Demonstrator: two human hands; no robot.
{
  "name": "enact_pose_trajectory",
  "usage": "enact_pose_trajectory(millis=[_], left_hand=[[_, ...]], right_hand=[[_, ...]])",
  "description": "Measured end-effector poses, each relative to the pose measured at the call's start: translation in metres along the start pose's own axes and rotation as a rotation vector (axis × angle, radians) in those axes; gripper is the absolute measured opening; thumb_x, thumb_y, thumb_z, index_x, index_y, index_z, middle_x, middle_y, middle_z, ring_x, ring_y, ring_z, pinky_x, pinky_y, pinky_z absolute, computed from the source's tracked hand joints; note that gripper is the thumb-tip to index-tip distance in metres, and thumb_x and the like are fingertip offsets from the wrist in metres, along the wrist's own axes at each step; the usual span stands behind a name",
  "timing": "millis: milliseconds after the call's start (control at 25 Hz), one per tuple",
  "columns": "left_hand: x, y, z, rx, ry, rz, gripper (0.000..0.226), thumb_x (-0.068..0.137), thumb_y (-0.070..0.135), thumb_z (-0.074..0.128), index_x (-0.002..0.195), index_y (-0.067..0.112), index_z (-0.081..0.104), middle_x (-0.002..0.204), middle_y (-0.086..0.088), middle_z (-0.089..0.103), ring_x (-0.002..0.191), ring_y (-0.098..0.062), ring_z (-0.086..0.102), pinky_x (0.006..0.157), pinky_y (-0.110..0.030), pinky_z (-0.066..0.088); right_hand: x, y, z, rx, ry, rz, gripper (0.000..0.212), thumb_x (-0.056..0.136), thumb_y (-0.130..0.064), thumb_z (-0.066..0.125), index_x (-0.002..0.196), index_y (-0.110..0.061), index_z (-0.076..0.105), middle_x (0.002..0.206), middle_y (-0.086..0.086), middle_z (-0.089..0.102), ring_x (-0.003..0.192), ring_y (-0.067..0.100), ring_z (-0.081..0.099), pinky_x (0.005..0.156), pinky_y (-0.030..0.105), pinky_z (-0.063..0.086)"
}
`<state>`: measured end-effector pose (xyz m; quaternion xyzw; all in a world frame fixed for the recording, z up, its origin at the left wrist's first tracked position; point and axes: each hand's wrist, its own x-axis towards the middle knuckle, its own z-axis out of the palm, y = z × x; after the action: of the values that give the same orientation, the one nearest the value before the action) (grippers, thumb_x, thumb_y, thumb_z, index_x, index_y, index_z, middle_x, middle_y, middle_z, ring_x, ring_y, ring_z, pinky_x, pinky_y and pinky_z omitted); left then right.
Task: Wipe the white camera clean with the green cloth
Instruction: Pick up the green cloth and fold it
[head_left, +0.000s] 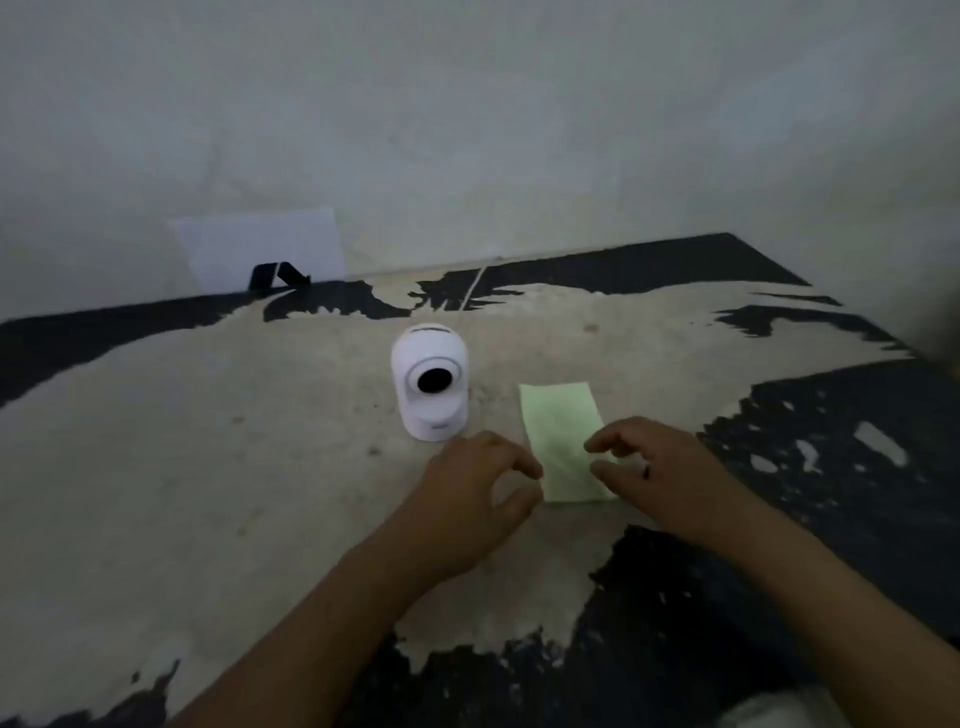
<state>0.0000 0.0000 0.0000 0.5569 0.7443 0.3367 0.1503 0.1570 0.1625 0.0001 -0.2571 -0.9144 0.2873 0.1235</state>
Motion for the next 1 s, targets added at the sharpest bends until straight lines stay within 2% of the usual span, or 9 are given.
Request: enact_pose_trajectory(millis=[80, 200, 320, 480, 600, 680, 760, 880, 1000], left_hand=[[0.009, -0.002, 0.023, 0.207, -0.095, -0.012, 0.031, 0.088, 0.041, 0.052, 0.117, 0.031, 0.056, 0.121, 0.004, 0.053, 0.108, -0.019, 0.047, 0.093, -0.036, 0.039], [0.018, 0.0, 0.045, 0.434, -0.028, -0.062, 0.03, 0.089, 0.042, 0.046, 0.115, 0.03, 0.056, 0.12, 0.003, 0.05, 0.109, -0.025, 0.04, 0.087, -0.036, 0.032], [0.025, 0.0, 0.047, 0.469, 0.03, -0.07, 0.024, 0.091, 0.038, 0.043, 0.104, 0.025, 0.059, 0.114, 0.002, 0.052, 0.106, -0.026, 0.039, 0.085, -0.037, 0.031], [0.03, 0.014, 0.032, 0.118, 0.08, -0.105, 0.017, 0.09, 0.032, 0.048, 0.091, 0.022, 0.061, 0.099, -0.002, 0.06, 0.095, -0.022, 0.053, 0.082, -0.037, 0.042], [0.02, 0.032, 0.003, -0.134, 0.13, -0.101, 0.016, 0.091, 0.027, 0.05, 0.083, 0.019, 0.06, 0.078, 0.003, 0.061, 0.07, -0.006, 0.054, 0.066, -0.023, 0.044], [0.01, 0.042, -0.018, -0.264, 0.143, -0.105, 0.019, 0.091, 0.029, 0.05, 0.079, 0.017, 0.059, 0.07, -0.002, 0.058, 0.058, -0.008, 0.051, 0.06, -0.016, 0.042], [-0.001, 0.051, -0.036, -0.423, 0.126, -0.118, 0.023, 0.085, 0.039, 0.053, 0.082, 0.017, 0.06, 0.078, -0.013, 0.063, 0.064, -0.024, 0.056, 0.066, -0.026, 0.05], [-0.017, 0.057, -0.05, -0.427, 0.175, -0.117, 0.015, 0.077, 0.035, 0.064, 0.085, 0.022, 0.064, 0.085, -0.009, 0.07, 0.079, -0.023, 0.066, 0.074, -0.038, 0.058], [-0.027, 0.056, -0.058, -0.415, 0.326, -0.116, 0.009, 0.082, 0.027, 0.061, 0.078, 0.021, 0.066, 0.08, -0.01, 0.071, 0.077, -0.027, 0.066, 0.073, -0.044, 0.057]], right_hand=[[-0.007, 0.005, 0.004, -0.045, 0.02, 0.032, 0.02, 0.086, -0.025, 0.064, 0.106, -0.022, 0.066, 0.099, -0.006, 0.061, 0.09, 0.014, 0.058, 0.07, 0.012, 0.039], [-0.014, 0.011, 0.012, -0.09, 0.012, 0.028, 0.023, 0.086, -0.029, 0.063, 0.108, -0.022, 0.065, 0.106, -0.003, 0.062, 0.093, 0.014, 0.057, 0.077, 0.019, 0.039], [-0.017, 0.009, 0.011, -0.094, 0.032, 0.033, 0.034, 0.082, -0.038, 0.064, 0.114, -0.027, 0.06, 0.119, -0.003, 0.057, 0.106, 0.016, 0.054, 0.091, 0.031, 0.043], [-0.017, 0.0, 0.012, -0.137, -0.01, 0.019, 0.053, 0.073, -0.05, 0.067, 0.121, -0.033, 0.052, 0.13, -0.008, 0.046, 0.118, 0.014, 0.041, 0.103, 0.04, 0.034], [-0.017, -0.018, 0.003, 0.075, 0.133, -0.058, 0.025, 0.08, -0.04, 0.064, 0.098, -0.022, 0.063, 0.099, -0.002, 0.062, 0.089, 0.009, 0.055, 0.077, 0.03, 0.044], [-0.019, -0.035, -0.008, 0.255, 0.185, -0.079, 0.007, 0.085, -0.027, 0.066, 0.084, -0.021, 0.064, 0.076, 0.001, 0.063, 0.067, 0.005, 0.055, 0.06, 0.024, 0.044], [-0.02, -0.054, -0.018, 0.44, 0.175, -0.078, 0.007, 0.084, -0.023, 0.067, 0.082, -0.016, 0.066, 0.071, 0.01, 0.066, 0.061, 0.013, 0.059, 0.056, 0.031, 0.049], [-0.022, -0.077, -0.024, 0.61, 0.104, -0.079, 0.012, 0.083, -0.022, 0.066, 0.084, -0.01, 0.068, 0.075, 0.012, 0.07, 0.068, 0.023, 0.067, 0.06, 0.034, 0.055], [-0.021, -0.089, -0.02, 0.683, 0.081, -0.09, 0.019, 0.08, -0.027, 0.066, 0.082, -0.009, 0.07, 0.074, 0.007, 0.073, 0.068, 0.018, 0.069, 0.061, 0.028, 0.056]])
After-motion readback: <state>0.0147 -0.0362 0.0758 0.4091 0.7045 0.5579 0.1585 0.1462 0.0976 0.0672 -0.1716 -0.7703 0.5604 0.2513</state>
